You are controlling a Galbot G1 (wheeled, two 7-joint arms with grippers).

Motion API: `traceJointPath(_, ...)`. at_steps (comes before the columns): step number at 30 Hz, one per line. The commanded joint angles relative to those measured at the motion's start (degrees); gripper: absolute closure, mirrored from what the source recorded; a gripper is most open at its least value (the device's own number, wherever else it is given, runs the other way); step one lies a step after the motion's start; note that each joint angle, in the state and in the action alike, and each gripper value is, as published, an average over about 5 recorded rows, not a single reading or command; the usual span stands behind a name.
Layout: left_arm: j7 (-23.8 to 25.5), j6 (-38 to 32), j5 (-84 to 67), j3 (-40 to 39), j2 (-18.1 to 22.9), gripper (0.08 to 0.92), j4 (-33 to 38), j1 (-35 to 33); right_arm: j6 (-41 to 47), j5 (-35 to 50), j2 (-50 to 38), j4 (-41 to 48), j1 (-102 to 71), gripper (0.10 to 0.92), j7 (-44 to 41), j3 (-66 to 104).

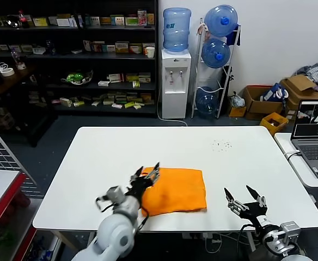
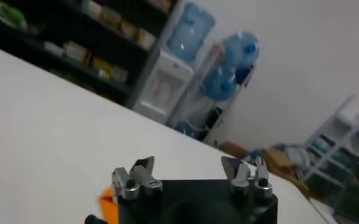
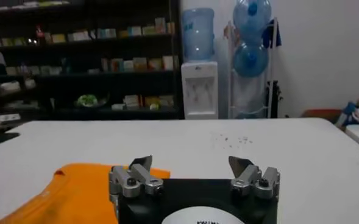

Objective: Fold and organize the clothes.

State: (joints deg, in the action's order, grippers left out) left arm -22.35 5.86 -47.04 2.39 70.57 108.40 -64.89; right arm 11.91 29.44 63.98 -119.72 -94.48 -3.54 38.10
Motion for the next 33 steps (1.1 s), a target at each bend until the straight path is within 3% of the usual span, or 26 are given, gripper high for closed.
traceJointPath(1, 28.99, -31.81, 26.17, 25.23, 0.71, 0.224, 3.45, -32.14, -16.45, -12.64, 8.65, 7.81, -0.08, 0.203, -8.32, 1.28)
traceJointPath(9, 30.60, -37.98, 26.66, 27.30, 7.60, 0.177, 0.13, -33.11, -25.89, -19.14, 18.12, 9.06, -0.61, 0.203, -9.12, 4.00)
traceJointPath(16, 32.43, -40.66, 26.68, 28.38, 7.56, 0.177, -1.51, -33.62, -33.10, -22.47, 22.12, 11.37, -1.80, 0.203, -9.26, 5.40)
traceJointPath(33, 33.35, -40.93, 29.72, 28.35, 11.35, 0.177, -1.32, -33.14, -34.56, -25.71, 25.67, 11.20, -1.91, 0.203, -10.96, 4.13)
